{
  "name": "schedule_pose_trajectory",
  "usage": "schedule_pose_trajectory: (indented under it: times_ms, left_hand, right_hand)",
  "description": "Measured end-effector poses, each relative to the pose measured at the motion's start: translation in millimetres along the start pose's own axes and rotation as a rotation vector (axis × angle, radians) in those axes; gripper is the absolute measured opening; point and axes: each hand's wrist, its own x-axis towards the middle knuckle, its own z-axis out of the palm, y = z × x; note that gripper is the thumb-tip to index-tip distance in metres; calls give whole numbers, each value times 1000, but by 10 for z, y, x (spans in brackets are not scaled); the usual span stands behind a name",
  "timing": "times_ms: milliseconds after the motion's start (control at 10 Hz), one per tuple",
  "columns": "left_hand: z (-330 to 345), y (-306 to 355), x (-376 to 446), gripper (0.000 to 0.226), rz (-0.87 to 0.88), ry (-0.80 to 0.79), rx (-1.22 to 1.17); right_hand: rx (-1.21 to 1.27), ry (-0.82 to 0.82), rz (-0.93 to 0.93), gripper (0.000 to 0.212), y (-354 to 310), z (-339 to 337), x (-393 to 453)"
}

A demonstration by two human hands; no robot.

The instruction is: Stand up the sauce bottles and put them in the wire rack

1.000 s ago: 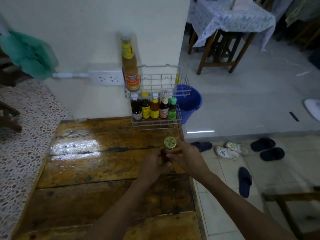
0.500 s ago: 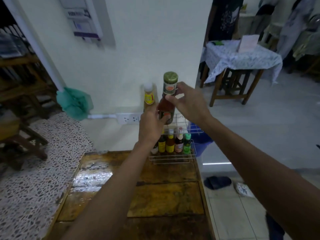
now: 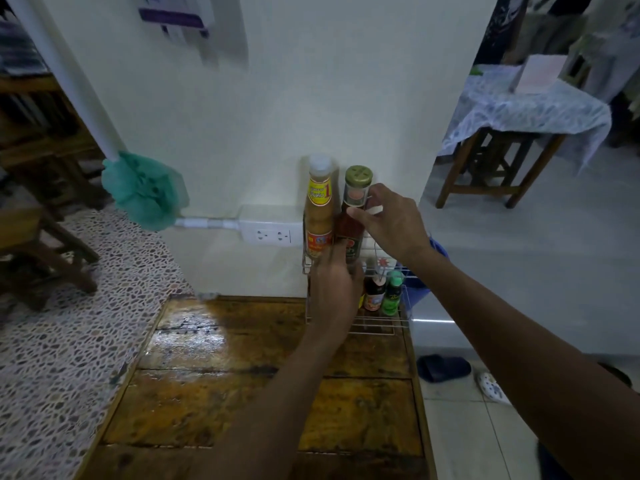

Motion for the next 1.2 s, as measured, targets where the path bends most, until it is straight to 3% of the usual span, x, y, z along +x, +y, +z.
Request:
schedule_pose_trajectory:
  times_ms: [800, 1200]
  left_hand:
    - [0, -78, -55, 38, 117, -15, 160]
    - [-75, -269, -22, 40, 204, 33, 248]
  right_hand:
    - [67, 20, -35, 45, 130, 223, -148]
    - [114, -12, 11, 60, 204, 243, -244]
